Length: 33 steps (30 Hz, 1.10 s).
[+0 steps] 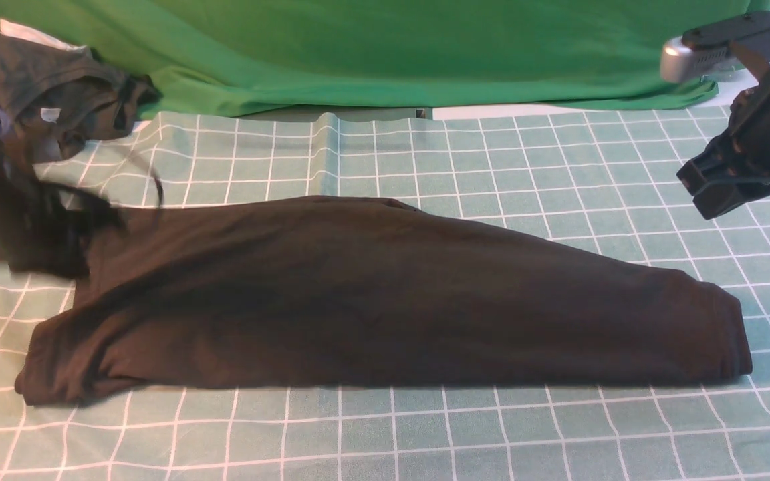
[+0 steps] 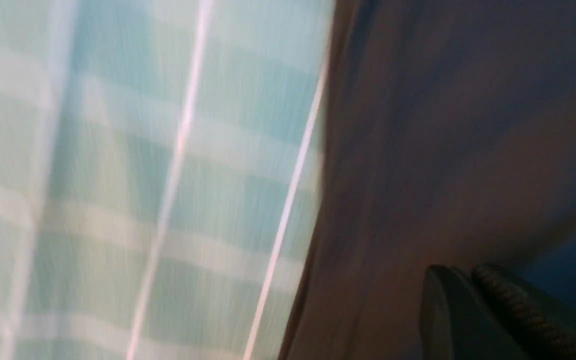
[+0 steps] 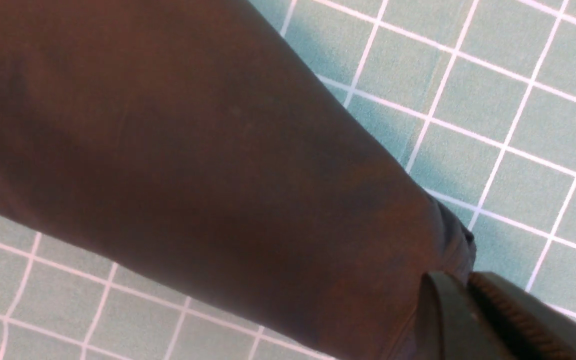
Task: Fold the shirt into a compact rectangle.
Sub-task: 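Pull the folded dark garment lengthwise by its ends to straighten it flat on the table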
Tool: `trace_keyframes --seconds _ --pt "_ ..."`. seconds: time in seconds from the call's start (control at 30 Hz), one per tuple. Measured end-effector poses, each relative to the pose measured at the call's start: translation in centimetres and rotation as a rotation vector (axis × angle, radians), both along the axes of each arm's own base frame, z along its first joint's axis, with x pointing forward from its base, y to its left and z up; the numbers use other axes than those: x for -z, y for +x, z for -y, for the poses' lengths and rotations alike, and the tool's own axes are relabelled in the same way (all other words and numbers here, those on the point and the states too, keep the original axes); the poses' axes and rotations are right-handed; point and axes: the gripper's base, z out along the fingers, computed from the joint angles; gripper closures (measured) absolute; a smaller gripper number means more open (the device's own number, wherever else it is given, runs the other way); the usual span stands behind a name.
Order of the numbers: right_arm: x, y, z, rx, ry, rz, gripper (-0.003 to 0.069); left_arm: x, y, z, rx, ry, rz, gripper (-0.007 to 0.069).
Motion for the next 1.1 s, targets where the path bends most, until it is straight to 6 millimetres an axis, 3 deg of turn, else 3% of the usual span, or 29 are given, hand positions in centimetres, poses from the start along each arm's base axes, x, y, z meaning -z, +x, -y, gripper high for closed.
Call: trace_keyframes --seconds 0.07,0.17,0.23,0.37,0.4,0.53,0.8,0.97,1.1 --pt "0.0 0.0 0.0 0.000 0.002 -0.002 0.0599 -2.1 1.8 -1.1 -0.033 0.008 0.082 0.0613" --pt "0.0 0.0 0.0 0.002 0.004 -0.004 0.0598 -3.2 4.6 -2.5 -0.054 0.022 0.145 0.0613" --pt "0.0 -0.1 -0.1 0.001 0.007 -0.010 0.0598 -2.5 6.0 -3.0 -0.058 0.022 0.140 0.0610" --pt "0.0 -0.2 -0.1 0.000 0.007 -0.022 0.0596 0.7 8.4 -3.6 -0.050 0.018 0.072 0.0580" --pt "0.0 -0.2 -0.1 -0.001 0.007 -0.026 0.0594 2.2 9.2 -3.9 -0.045 0.022 0.032 0.0547" --pt "0.1 -0.3 -0.1 0.000 0.013 -0.038 0.0592 4.8 9.8 -4.1 -0.015 0.033 -0.030 0.0445" --pt "0.0 -0.2 -0.3 0.005 0.039 -0.027 0.0587 6.9 9.8 -4.1 0.005 0.018 -0.108 0.0208" --pt "0.0 -0.2 -0.4 0.006 0.042 -0.021 0.0587 7.5 10.0 -4.0 0.005 0.008 -0.119 0.0195" --pt "0.0 -0.2 -0.4 0.006 0.042 -0.021 0.0587 7.5 10.0 -3.9 0.004 -0.007 -0.123 0.0328"
